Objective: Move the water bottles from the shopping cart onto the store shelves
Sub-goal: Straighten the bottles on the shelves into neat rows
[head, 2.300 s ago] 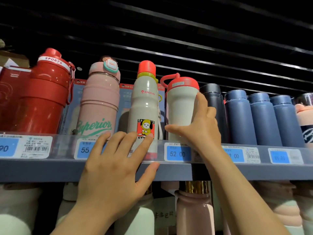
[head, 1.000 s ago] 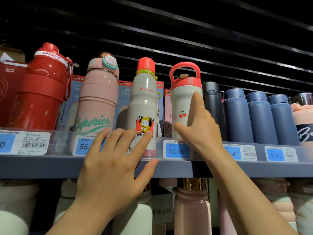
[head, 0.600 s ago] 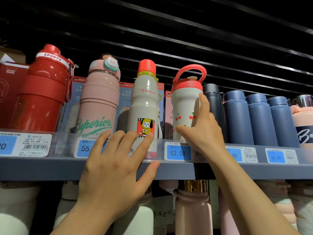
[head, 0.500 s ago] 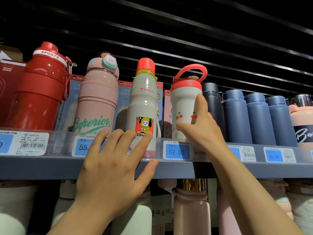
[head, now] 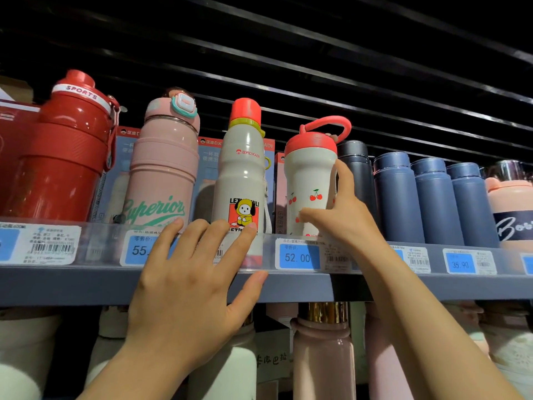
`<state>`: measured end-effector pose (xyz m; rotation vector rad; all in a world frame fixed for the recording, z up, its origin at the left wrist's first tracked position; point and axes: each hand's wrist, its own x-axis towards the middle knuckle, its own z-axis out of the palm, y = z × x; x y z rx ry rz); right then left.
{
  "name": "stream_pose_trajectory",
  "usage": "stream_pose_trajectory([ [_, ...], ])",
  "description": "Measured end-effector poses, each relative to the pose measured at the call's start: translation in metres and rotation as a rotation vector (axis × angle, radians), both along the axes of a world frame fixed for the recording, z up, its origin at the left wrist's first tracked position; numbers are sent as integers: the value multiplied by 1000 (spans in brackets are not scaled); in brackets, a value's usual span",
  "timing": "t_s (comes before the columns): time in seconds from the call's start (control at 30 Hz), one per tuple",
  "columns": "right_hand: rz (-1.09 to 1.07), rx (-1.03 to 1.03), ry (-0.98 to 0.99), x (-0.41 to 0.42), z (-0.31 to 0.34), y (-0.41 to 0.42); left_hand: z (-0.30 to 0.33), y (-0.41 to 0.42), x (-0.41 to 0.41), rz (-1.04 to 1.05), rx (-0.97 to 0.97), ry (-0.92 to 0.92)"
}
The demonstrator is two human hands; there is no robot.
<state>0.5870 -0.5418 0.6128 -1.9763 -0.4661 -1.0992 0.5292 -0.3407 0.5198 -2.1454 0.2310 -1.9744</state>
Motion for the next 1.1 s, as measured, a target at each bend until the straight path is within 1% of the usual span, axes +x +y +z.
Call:
stream_pose_trajectory([
  [0.07,-31,11,2,0,-1,2,0,0,0,4,2,-2],
  [0.17,-188,-26,-29,0,-4,10,0,0,-1,-4,3,-3],
  [0.23,-213,-16,-43,0,-5,11,0,0,-1,-14,-2,3],
  [0.33,-186,-13,-63,2,-6,8,0,0,0,-21,-2,6],
  [0.43,-152,-60,-80,2,-6,7,0,0,0,-20,1,7],
  [0.6,-189,-81,-14,3,-5,10,0,0,0,-17,5,2],
  [0.9,-141,-101,-55,2,-6,6,-1,1,2,-19,6,-11],
  [1.1,-154,-119,-47,1,-6,8,-1,0,2,-14,6,1],
])
